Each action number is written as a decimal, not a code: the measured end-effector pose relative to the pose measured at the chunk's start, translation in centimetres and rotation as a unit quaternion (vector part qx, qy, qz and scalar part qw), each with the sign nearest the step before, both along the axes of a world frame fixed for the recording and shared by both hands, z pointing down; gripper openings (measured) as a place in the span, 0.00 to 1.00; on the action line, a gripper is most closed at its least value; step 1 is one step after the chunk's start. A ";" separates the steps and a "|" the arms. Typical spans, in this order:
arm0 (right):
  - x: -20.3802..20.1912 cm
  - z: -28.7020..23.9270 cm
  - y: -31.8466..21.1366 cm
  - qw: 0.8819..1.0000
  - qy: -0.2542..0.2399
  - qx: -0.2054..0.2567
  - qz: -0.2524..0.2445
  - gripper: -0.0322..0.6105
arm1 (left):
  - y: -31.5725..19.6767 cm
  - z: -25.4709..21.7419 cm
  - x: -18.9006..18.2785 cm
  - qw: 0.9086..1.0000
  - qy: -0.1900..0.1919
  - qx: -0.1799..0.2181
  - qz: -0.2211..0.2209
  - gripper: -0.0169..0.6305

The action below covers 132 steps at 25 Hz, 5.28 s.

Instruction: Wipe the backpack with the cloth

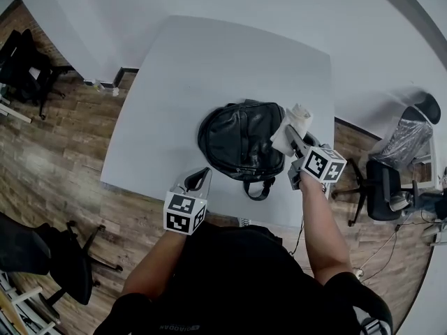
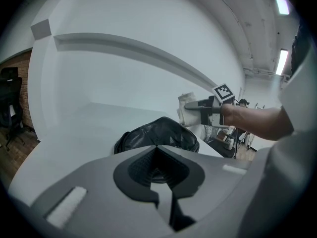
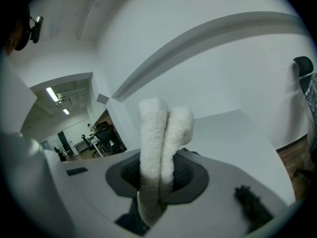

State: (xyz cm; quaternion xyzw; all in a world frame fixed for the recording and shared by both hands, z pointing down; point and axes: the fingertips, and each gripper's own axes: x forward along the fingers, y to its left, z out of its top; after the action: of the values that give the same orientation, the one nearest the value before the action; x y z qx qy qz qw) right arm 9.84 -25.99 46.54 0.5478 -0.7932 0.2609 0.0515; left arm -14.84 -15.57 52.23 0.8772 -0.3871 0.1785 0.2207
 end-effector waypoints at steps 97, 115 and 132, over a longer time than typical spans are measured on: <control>-2.3 6.5 11.8 0.971 0.026 -0.078 -0.226 0.20 | 3.3 0.7 8.8 0.999 -0.031 -0.008 0.002 0.04; 2.2 5.7 11.0 0.959 -0.008 -0.043 -0.279 0.20 | 3.5 -0.2 15.2 0.999 -0.043 -0.004 -0.029 0.04; 6.8 6.5 4.7 0.969 0.059 0.035 -0.236 0.20 | 3.4 -0.3 17.2 0.997 -0.069 -0.027 0.014 0.04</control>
State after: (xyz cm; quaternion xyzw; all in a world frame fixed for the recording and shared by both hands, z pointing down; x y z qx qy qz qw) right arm 16.60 -21.26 53.03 0.3612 -0.9042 0.1807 0.1390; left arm 2.36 -12.14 51.94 0.8619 -0.3844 0.2516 0.2146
